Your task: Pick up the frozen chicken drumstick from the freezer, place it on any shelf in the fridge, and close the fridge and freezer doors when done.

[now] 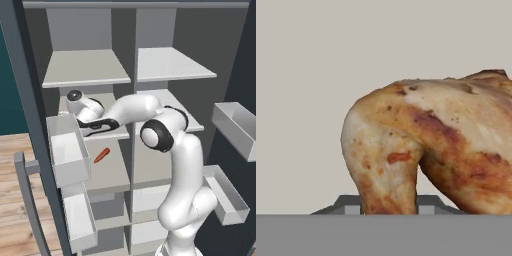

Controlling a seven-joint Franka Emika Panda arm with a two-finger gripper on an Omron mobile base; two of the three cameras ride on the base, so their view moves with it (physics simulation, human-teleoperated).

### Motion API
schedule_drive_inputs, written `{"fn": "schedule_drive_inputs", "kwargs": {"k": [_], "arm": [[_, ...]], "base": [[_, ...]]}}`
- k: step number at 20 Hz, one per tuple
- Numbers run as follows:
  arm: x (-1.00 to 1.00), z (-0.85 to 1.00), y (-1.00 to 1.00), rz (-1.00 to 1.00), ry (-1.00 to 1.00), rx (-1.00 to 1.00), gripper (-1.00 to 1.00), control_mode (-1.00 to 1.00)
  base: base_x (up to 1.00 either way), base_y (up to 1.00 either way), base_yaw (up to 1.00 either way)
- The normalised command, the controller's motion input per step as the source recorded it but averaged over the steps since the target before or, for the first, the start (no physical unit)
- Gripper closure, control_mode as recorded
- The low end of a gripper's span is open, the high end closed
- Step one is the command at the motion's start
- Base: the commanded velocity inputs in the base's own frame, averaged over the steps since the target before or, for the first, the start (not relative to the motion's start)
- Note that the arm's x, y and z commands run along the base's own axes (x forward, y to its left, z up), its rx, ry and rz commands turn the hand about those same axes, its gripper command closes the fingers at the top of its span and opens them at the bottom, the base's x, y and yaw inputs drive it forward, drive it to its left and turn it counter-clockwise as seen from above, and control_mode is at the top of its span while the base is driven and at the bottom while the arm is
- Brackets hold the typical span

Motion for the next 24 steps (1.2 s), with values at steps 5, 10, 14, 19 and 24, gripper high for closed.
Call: {"fn": "schedule_drive_inputs", "kwargs": {"k": [5,10,14,19,24], "arm": [[-0.38,-0.01,-0.21,0.0,-0.11,0.15,1.0,-1.0],[-0.38,0.2,-0.24,0.0,-0.03,0.08,1.0,-1.0],[-0.69,0.52,-0.03,-0.03,-0.01,0.0,1.0,-1.0],[-0.78,0.64,-0.05,0.0,-0.01,0.0,1.0,-1.0],[-0.81,0.29,-0.4,-0.01,-0.08,0.0,1.0,-1.0]], "base": [[0.0,0.0,0.0],[0.0,0.0,0.0],[0.0,0.0,0.0],[0.0,0.0,0.0],[0.0,0.0,0.0]]}}
